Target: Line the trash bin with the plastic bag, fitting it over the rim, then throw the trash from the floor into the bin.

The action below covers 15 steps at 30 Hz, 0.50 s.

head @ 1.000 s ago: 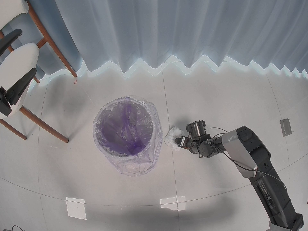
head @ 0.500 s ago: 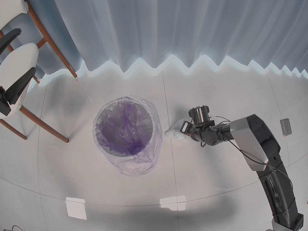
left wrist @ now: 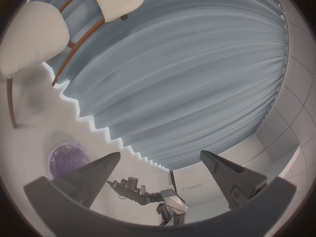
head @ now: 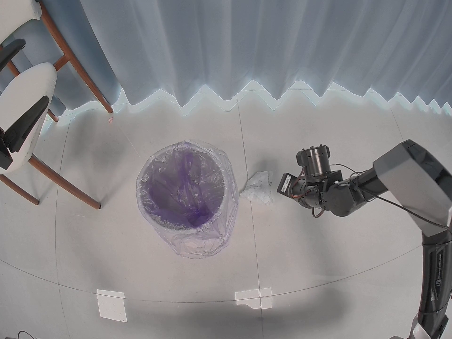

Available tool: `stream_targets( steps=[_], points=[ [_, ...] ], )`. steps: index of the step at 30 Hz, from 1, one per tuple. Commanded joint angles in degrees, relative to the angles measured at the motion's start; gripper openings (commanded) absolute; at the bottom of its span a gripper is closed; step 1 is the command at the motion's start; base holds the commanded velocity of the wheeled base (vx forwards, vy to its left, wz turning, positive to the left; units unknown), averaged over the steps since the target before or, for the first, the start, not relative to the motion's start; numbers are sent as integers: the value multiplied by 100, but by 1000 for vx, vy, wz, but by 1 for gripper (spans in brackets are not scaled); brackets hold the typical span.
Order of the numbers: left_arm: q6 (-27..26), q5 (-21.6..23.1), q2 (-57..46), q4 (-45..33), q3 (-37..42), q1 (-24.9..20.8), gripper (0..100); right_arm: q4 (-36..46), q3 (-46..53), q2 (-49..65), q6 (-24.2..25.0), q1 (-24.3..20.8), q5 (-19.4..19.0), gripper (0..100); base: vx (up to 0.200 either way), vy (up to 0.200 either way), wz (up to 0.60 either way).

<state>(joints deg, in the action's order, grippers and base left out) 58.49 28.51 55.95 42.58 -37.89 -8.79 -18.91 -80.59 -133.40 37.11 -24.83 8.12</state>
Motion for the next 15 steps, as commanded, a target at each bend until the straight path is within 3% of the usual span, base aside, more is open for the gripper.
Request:
stream_targets(
  steps=[1, 9, 10, 15],
  points=[
    [4, -4, -155, -4, -8, -44, 100, -1098, 2557, 2363, -468, -83, 5, 0, 0, 0, 0],
    [13, -21, -155, 5, -43, -35, 100, -1572, 3041, 2169, -459, -92, 32, 0, 0, 0, 0],
    [13, -21, -155, 5, -61, -9, 100, -1590, 2979, 1993, -432, -92, 23, 100, 0, 0, 0],
    [22, -48, -137, -4, -131, 18, 100, -1704, 2434, 1238, -459, -92, -3, 100, 0, 0, 0]
  ],
)
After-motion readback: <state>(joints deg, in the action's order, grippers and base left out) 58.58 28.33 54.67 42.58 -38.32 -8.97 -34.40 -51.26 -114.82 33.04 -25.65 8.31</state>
